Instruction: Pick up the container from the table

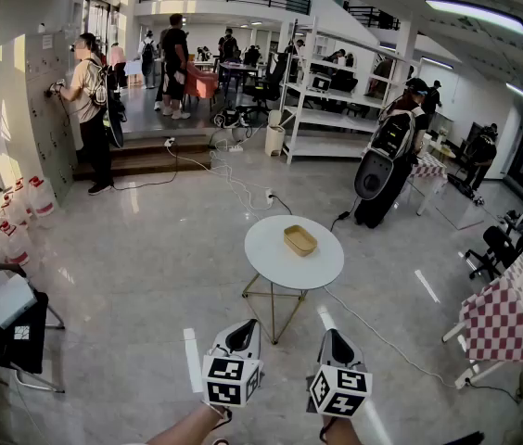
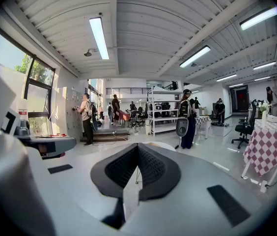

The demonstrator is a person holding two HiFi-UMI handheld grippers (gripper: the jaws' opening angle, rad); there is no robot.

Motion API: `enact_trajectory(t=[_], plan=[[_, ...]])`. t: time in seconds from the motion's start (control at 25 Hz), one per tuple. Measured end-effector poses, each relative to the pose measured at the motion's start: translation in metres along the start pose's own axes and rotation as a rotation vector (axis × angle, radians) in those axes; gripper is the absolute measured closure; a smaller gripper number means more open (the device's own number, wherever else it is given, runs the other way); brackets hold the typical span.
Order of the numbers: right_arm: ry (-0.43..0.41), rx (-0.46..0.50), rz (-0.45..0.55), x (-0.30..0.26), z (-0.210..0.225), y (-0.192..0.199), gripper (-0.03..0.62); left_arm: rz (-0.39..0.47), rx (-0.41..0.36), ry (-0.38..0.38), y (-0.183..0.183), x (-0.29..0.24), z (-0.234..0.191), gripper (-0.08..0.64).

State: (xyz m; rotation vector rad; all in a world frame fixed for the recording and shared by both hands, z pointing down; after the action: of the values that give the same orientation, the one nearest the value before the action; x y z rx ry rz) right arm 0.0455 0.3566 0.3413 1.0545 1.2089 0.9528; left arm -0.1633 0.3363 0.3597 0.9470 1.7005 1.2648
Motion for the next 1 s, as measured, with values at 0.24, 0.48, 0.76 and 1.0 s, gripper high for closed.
enact_trajectory(t=[0.24, 0.48, 0.76, 1.0], plan=[[0.004, 0.002, 0.0, 0.009, -0.009, 0.003, 0.568, 0.016, -0.001, -0.007, 0.002, 0.015, -0.006, 0.554], [-0.003, -0.023, 0.006, 0.017, -0.017, 0.005, 0.568, -0.015, 0.004, -0.004, 0.006, 0.021, -0.006, 0.554], [0.021, -0.07, -0.011, 0.019, -0.024, 0.012, 0.568, -0.029, 0.014, 0.029, 0.012, 0.026, -0.011, 0.554], [0.053, -0.089, -0.02, 0.022, -0.026, 0.021, 0.568, -0.043, 0.015, 0.054, 0.016, 0.021, -0.016, 0.554]])
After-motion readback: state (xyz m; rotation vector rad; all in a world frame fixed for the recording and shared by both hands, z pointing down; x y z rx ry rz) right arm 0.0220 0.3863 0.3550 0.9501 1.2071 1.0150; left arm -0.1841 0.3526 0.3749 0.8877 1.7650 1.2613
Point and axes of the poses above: the fingertips, and each gripper's own axes: x backward along the fingers, z to its right, y out of its underside, the point moved 8 cm from there along x, backward along the fingers
